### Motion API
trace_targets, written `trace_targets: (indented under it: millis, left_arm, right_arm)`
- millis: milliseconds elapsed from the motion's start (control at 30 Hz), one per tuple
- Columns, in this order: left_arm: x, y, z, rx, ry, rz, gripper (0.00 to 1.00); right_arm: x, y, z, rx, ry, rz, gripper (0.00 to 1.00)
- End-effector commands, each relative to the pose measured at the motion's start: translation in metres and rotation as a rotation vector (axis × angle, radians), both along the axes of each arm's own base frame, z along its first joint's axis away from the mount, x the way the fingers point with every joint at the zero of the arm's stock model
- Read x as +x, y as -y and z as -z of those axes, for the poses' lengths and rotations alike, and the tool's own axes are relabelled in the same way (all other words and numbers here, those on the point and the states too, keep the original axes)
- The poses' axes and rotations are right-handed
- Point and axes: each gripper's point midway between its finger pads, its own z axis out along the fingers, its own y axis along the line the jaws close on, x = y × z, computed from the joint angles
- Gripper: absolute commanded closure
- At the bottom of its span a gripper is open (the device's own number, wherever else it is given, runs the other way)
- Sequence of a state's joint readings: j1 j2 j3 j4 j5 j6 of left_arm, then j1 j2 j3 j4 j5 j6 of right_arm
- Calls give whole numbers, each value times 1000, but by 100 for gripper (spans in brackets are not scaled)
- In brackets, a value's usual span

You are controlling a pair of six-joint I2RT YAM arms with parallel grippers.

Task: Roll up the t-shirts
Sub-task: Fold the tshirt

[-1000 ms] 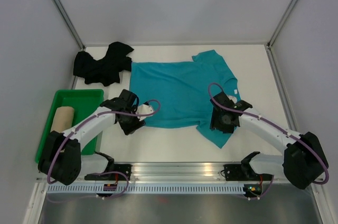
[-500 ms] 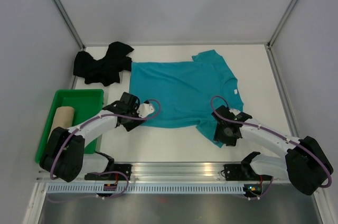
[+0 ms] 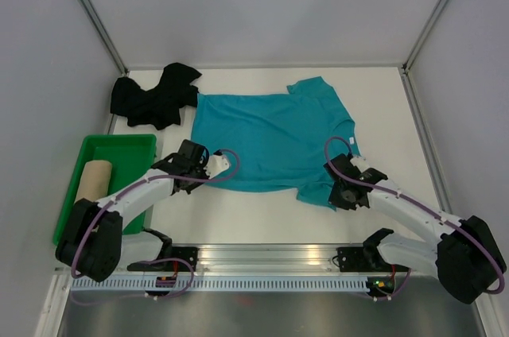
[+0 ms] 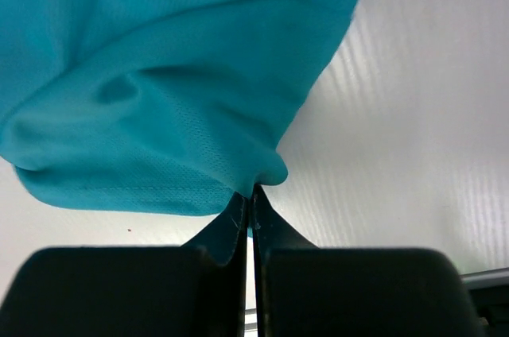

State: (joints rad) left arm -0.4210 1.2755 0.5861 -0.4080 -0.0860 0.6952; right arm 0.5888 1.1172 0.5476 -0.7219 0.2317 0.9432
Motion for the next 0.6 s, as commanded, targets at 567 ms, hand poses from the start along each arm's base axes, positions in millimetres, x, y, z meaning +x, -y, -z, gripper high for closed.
trace_targets:
  millis: [567]
  left_arm:
    - [29, -5, -49, 70, 4, -25, 98]
  right_arm:
    - [170, 30, -99, -179, 321, -70, 100]
